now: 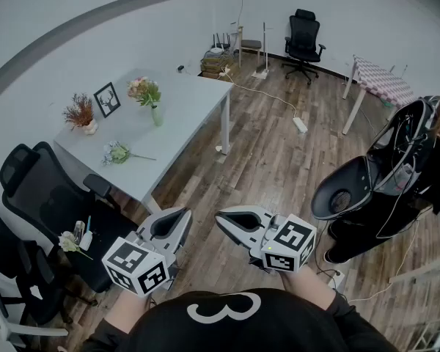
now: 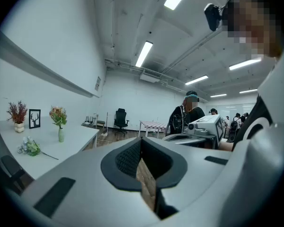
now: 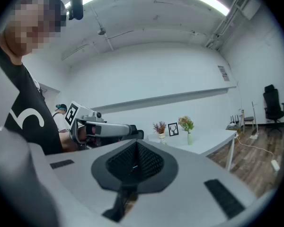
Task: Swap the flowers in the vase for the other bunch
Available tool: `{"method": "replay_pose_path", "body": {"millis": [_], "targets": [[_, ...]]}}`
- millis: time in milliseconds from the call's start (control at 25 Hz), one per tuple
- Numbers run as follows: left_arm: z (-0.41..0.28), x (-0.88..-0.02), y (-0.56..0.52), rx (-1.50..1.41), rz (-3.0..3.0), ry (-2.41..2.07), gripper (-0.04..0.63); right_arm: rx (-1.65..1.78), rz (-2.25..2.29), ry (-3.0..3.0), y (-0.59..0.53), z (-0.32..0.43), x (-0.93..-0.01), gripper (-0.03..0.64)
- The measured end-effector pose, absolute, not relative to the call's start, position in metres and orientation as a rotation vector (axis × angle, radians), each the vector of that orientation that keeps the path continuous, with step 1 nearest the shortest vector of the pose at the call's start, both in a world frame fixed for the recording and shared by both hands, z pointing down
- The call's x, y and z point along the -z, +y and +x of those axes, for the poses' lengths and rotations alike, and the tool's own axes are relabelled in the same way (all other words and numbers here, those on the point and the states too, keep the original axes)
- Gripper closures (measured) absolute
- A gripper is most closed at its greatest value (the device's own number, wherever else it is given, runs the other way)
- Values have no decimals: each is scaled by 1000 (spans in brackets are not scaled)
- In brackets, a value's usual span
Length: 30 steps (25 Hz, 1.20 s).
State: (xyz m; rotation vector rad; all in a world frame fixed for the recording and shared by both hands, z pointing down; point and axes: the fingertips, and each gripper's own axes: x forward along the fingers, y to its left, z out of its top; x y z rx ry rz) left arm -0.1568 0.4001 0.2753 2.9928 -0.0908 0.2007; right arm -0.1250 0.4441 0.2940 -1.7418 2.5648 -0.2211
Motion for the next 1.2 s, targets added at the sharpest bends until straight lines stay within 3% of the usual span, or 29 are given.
{"method": "replay_pose_path", "body": {"millis": [880,1200], "targets": [[-107,-289,456,-152,2941,-2,584,297,-1746,2491,497,-74,-308,609],[-80,-317,428,-173,2892,3,584,383,-1745,2463,471,-47,-340,608]]}}
